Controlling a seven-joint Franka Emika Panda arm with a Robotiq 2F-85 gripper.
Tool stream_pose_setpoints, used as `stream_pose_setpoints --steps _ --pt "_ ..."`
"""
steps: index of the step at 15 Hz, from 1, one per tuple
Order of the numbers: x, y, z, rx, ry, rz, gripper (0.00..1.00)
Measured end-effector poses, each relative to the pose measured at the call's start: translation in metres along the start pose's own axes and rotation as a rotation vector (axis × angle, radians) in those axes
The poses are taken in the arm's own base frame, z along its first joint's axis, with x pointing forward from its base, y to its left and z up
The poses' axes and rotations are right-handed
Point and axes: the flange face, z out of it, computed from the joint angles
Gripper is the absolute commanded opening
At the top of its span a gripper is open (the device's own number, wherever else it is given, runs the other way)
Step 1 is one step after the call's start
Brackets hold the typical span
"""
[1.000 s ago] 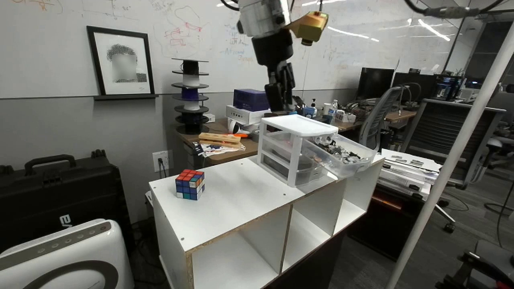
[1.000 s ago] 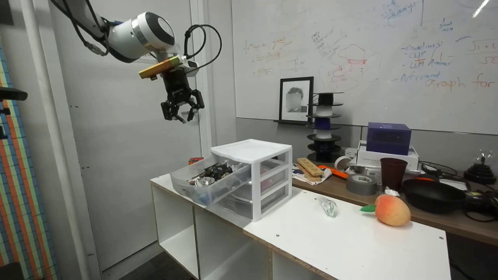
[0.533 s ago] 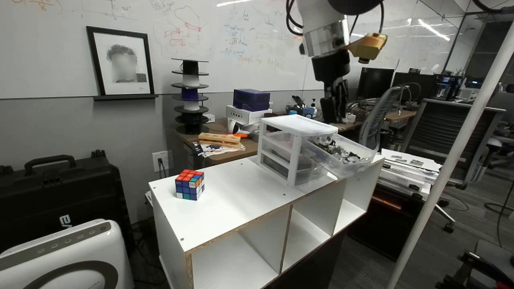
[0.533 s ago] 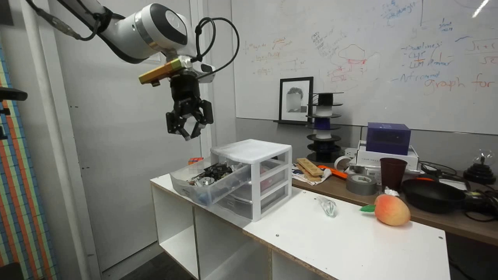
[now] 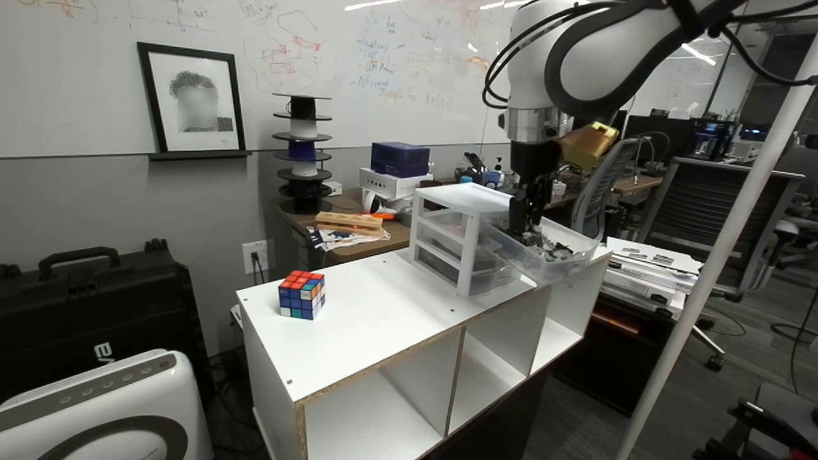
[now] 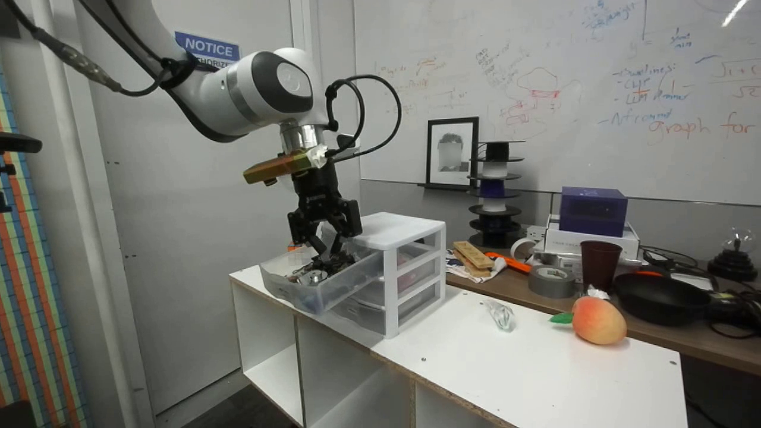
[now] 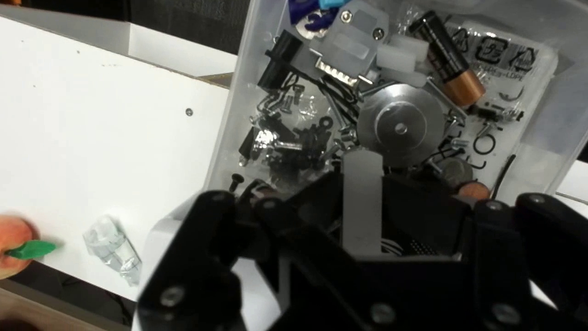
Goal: Put the usb and the transparent package inside the drawer and close it
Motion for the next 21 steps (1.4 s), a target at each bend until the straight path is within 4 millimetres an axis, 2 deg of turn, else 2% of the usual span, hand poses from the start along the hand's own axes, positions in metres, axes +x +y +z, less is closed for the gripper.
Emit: stream_pose_setpoints --steps 3,6,7,10,14,17,19,21 --pt "0.002 -0.011 0.006 0.008 0.026 -0.027 0.74" --pt "0.001 -0.017 0.000 0.008 0.054 -0.041 0.96" --pt "-0.001 -0.017 -0.002 0.008 0.064 -0.040 1.00" --pt "-0.017 -0.011 -0.013 0.004 0.083 -0.027 1.00" --pt "-0.051 0.002 -0.031 -0.004 0.100 0.003 1.00" --pt "-0.079 0.029 -0.043 0.005 0.118 0.072 1.00" --pt "-0.097 0.062 -0.052 0.027 0.137 0.150 1.00" --pt "-0.114 0.103 -0.060 0.027 0.156 0.219 1.00"
